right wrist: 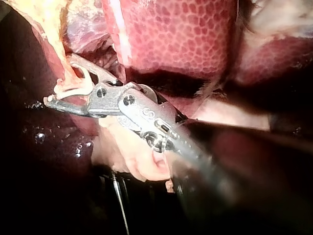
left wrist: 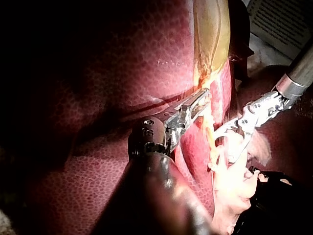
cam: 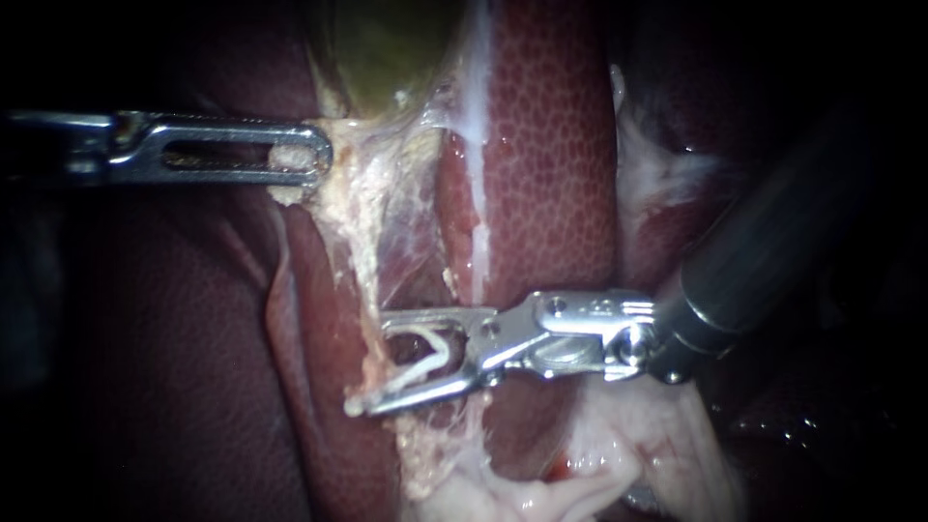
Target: Clipping second clip left tube
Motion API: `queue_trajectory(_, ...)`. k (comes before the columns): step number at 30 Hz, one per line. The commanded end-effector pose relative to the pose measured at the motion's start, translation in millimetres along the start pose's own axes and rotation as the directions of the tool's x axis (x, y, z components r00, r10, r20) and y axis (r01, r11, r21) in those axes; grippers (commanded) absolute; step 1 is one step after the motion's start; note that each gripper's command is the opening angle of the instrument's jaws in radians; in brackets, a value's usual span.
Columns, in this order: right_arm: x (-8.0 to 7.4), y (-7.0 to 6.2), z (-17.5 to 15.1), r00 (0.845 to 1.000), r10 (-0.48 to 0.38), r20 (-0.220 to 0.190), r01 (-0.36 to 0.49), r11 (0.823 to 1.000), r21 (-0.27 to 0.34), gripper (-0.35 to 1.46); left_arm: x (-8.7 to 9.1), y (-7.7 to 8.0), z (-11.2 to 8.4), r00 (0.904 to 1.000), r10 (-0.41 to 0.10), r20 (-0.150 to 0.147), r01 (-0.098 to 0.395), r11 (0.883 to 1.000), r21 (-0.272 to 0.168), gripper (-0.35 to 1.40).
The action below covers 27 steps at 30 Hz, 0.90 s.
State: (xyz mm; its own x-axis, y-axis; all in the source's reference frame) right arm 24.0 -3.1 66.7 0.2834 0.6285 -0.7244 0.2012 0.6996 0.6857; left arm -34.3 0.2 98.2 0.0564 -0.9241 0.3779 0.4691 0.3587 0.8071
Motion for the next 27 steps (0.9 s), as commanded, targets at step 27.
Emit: queue_trajectory(27, -1.1, 1.6, 3.2, 0.997, 0.072, -0.028, -0.070, 0.994, 0.083, 0.57, 0.0, -0.3, 0.1, 1.0000, -0.001, 0.001, 0.001, 1.000, -0.002, -0.35)
